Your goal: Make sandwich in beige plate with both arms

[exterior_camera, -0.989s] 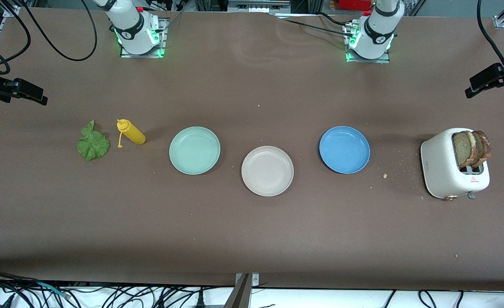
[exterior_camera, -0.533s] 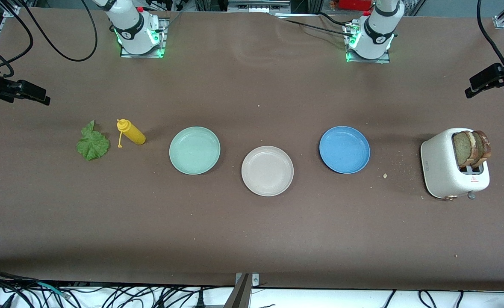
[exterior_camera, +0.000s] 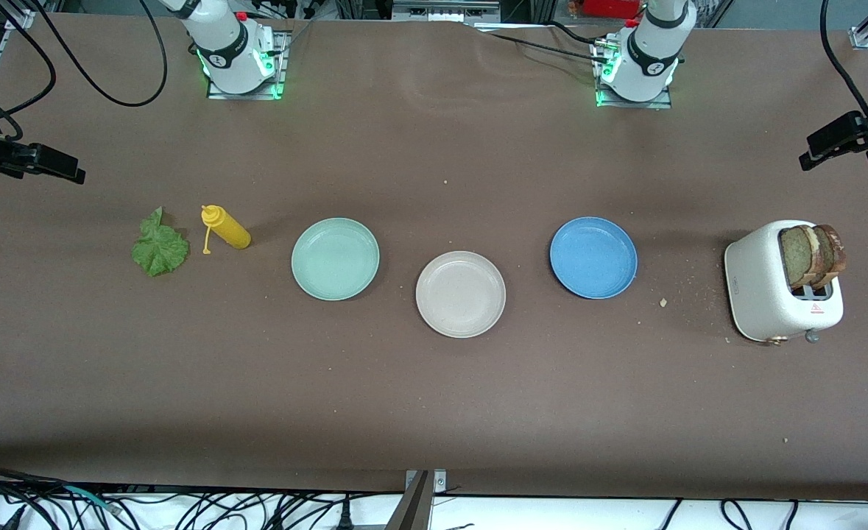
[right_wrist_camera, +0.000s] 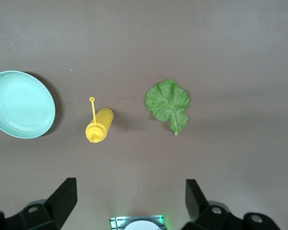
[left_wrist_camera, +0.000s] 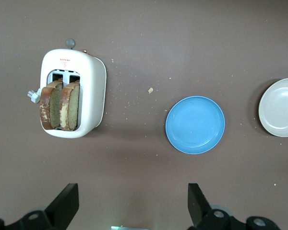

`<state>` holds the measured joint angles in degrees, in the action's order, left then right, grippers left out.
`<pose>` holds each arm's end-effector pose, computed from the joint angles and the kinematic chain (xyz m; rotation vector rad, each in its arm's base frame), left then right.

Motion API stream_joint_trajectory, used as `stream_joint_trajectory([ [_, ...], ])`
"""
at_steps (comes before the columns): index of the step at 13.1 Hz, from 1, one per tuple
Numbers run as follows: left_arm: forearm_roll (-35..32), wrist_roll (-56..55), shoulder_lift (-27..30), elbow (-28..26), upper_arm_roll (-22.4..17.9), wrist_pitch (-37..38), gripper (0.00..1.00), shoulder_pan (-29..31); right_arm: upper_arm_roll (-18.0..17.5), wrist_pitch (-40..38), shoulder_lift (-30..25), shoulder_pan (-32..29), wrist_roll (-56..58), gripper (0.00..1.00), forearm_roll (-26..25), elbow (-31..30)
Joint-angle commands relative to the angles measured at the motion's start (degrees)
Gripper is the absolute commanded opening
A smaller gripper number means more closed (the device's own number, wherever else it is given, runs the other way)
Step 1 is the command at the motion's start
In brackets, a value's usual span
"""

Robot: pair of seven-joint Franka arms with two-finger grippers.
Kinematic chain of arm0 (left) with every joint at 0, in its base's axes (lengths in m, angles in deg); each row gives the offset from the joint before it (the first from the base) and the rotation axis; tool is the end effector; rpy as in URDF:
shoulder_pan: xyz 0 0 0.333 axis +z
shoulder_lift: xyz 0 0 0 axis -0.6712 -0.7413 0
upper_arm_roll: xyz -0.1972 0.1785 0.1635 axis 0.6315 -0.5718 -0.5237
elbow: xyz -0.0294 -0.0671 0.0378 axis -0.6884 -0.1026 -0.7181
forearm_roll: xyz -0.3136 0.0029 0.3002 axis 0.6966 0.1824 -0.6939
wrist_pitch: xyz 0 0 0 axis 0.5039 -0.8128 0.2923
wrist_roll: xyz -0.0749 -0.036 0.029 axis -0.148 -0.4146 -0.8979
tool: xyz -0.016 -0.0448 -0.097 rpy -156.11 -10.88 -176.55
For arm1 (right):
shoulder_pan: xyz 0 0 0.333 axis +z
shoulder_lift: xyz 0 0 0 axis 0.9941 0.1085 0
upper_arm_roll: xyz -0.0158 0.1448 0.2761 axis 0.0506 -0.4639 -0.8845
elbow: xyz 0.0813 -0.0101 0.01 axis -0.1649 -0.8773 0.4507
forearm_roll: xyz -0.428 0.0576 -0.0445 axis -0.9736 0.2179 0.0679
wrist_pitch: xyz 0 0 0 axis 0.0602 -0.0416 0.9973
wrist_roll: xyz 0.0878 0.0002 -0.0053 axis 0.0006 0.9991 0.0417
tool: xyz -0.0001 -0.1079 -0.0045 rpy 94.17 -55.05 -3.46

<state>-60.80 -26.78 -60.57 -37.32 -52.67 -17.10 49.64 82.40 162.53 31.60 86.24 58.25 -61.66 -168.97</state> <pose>0.5906 0.0269 0.6460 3.1157 0.1731 -0.1202 0.6011 -0.0500 0.5640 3.1238 -0.1444 -0.2639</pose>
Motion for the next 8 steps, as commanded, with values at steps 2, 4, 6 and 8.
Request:
stream_joint_trajectory([
  [2, 0.18, 4.37, -2.5, 0.53, 0.41, -1.01, 1.0, 2.0, 0.23, -0.33, -0.35, -0.09, -0.72, 1.0, 0.0, -0.38],
  [4, 1.24, 8.25, -4.43, 0.53, 0.41, -3.64, 1.0, 3.58, 1.62, -0.33, -0.79, -0.18, -0.64, 1.0, 0.0, -0.2],
  [6, 1.24, 8.53, -6.45, 0.53, 0.41, -6.63, 1.0, 4.38, 3.12, -0.77, -1.14, -0.18, -0.03, 1.0, 0.09, -0.11],
  [8, 0.89, 8.7, -8.47, 0.1, 0.41, -9.09, 1.0, 4.82, 3.39, -0.69, -0.8, -0.01, -0.81, 1.0, 0.43, 0.15],
])
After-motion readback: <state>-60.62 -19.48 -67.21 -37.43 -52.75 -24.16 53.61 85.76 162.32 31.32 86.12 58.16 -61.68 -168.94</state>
